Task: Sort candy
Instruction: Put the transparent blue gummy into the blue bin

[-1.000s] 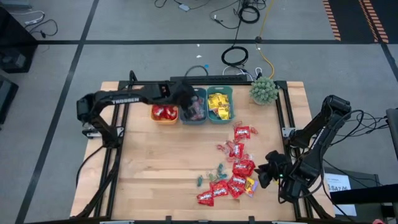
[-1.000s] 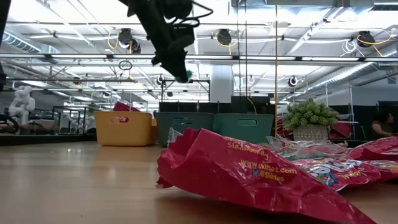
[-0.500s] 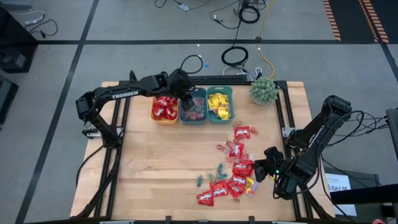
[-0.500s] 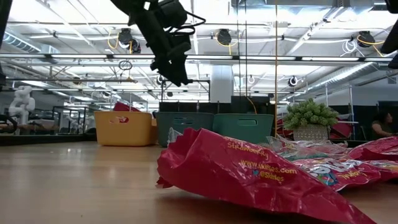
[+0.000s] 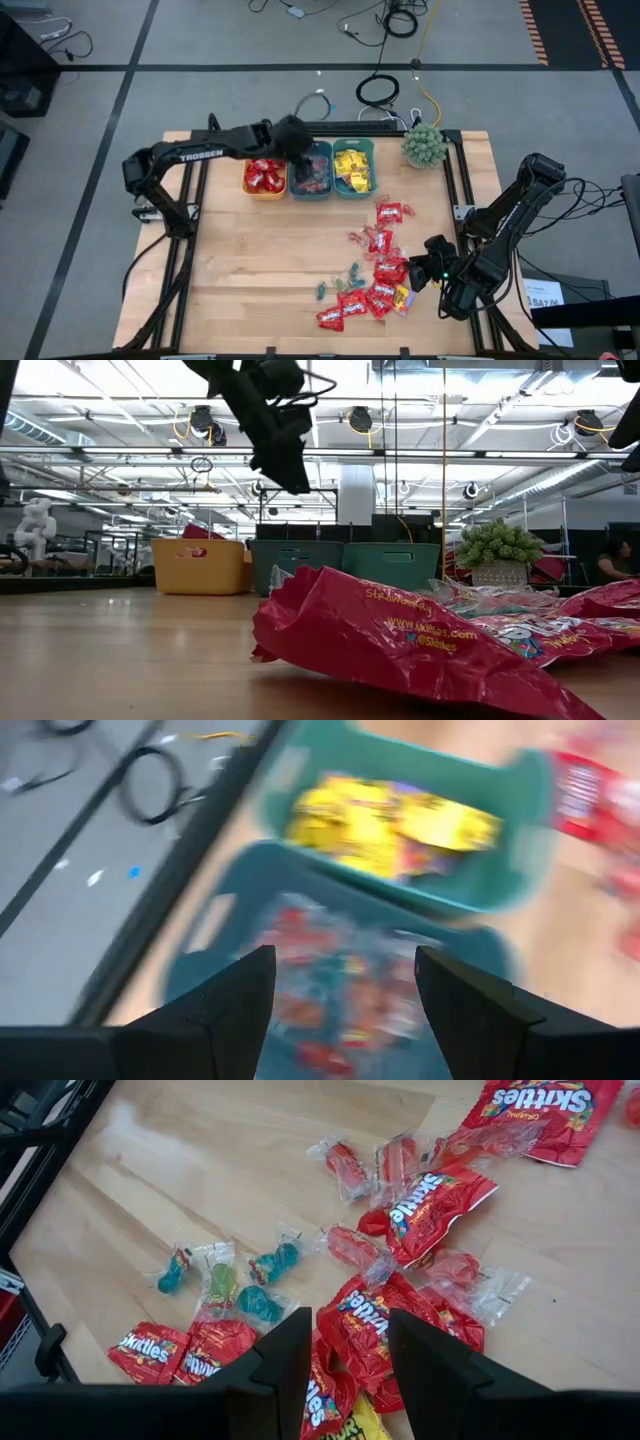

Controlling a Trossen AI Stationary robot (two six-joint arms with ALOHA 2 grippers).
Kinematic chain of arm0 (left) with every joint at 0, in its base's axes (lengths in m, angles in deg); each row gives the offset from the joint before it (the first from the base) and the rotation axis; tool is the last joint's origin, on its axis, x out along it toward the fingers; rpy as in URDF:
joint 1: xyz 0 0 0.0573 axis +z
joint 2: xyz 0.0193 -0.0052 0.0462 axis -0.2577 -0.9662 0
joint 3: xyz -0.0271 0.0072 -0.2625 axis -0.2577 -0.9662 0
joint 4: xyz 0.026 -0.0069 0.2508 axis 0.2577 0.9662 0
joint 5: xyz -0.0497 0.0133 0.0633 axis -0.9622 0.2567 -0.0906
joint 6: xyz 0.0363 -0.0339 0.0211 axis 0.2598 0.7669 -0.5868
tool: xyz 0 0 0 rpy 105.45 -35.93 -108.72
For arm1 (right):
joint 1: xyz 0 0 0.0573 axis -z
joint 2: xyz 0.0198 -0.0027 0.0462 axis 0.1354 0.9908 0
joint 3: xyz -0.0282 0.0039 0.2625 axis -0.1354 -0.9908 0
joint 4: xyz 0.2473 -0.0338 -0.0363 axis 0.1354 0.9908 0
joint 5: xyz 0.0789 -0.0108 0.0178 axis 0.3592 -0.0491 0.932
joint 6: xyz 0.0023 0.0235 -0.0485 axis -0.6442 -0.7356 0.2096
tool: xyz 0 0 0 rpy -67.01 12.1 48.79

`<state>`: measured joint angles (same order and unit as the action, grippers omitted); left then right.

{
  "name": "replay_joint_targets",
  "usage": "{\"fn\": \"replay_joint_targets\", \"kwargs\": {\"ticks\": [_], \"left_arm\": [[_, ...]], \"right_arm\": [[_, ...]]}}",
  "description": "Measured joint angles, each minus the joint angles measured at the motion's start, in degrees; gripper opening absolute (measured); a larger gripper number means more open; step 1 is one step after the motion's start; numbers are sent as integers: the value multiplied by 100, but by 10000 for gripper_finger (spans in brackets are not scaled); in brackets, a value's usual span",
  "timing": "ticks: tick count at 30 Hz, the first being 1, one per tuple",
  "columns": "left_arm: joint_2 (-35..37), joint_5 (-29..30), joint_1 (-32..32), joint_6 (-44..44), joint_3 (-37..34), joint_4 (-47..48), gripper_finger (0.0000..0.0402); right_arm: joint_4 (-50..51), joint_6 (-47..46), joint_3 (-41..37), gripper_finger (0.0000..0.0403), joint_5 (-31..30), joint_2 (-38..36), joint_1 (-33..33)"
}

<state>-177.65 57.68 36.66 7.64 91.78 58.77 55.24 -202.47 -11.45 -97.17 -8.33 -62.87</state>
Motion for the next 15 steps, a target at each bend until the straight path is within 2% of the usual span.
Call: {"fn": "replay_joint_targets", "kwargs": {"ticks": [5,11,15], "left_arm": [[0,-74,-763,-214,1,352,249],[0,-72,-1939,-78,0,676,249],[0,-65,-2722,-667,0,716,249]], "right_arm": [[-30,113,0,125,24,0,0],[-252,602,0,125,48,0,-2],[-475,1094,2,125,83,0,-2]]}}
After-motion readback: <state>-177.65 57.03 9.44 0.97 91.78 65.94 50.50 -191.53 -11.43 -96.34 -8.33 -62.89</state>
